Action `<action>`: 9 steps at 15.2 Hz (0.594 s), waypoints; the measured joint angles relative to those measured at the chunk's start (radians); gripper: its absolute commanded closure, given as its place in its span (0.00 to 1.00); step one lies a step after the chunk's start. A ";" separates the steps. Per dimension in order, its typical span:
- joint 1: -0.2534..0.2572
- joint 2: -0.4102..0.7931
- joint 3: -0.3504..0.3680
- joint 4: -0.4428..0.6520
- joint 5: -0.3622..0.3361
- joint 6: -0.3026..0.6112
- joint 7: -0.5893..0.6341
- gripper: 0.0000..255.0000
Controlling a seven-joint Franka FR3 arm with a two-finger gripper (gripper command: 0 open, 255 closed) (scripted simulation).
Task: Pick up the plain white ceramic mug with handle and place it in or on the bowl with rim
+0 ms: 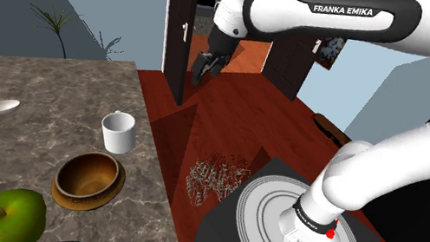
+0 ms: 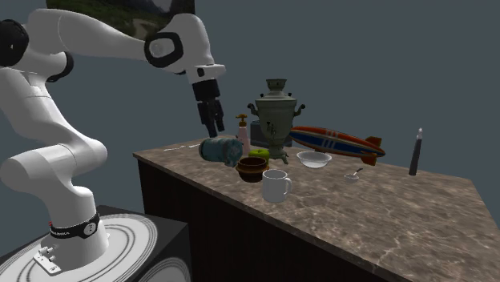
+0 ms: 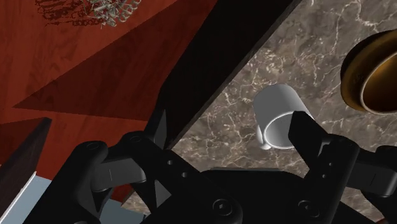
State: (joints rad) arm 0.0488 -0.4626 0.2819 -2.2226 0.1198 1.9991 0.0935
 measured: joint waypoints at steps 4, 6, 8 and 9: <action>-0.003 0.142 0.071 0.065 -0.036 0.064 0.073 0.00; -0.001 0.199 0.099 0.081 -0.058 0.095 0.108 0.00; 0.001 0.273 0.132 0.118 -0.091 0.120 0.153 0.00; 0.003 0.308 0.147 0.135 -0.109 0.131 0.177 0.00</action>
State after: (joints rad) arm 0.0517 -0.1545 0.4286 -2.0879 0.0111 2.1303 0.2701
